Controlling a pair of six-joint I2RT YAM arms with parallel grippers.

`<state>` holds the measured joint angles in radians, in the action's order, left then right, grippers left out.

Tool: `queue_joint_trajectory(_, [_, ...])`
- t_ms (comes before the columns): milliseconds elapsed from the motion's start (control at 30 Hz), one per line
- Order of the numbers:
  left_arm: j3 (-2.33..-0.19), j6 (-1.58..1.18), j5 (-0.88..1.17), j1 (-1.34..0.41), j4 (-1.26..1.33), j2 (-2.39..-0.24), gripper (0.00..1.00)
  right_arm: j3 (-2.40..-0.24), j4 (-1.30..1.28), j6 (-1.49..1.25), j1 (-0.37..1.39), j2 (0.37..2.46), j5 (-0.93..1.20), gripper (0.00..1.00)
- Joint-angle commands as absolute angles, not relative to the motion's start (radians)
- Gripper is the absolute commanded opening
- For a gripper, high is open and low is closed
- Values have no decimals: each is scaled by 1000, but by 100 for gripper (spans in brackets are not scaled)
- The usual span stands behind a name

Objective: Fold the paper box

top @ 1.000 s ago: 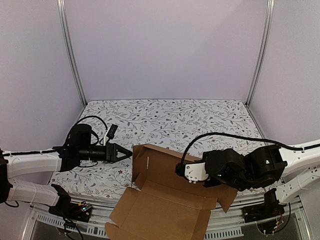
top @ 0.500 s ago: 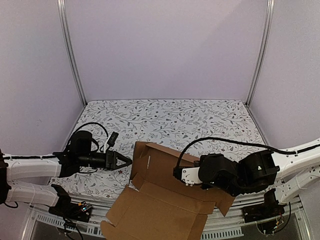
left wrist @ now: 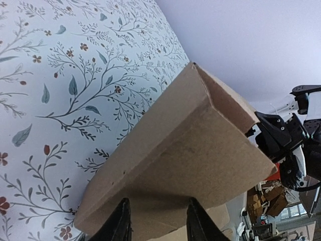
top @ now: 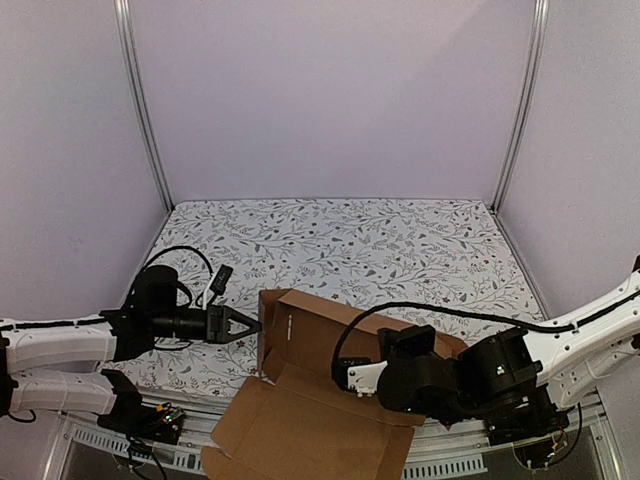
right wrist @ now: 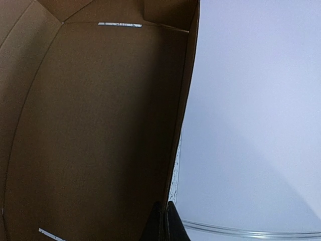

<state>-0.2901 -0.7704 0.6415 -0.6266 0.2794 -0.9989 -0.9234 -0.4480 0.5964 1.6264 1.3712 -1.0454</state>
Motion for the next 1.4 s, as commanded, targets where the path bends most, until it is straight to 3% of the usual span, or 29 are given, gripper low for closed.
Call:
queue_joint_trajectory(0, [-265,-756,623,-638,295,-957,37,-921,-348,703,1663,1428,-1176,0])
queue_joint_trajectory(467, [-222,-718,511,-650,217,-838,39,-894,-45,942,1655,1556,-1291,0])
queue_joint_trajectory(833, [-269,-657,409,-657,156,-884,39,-873,141,1056,1564,1584,-1207,0])
queue_joint_trajectory(1367, [-408,-568,235,-655,87,-1020,39,-798,632,1415,1397,1722,-1060,0])
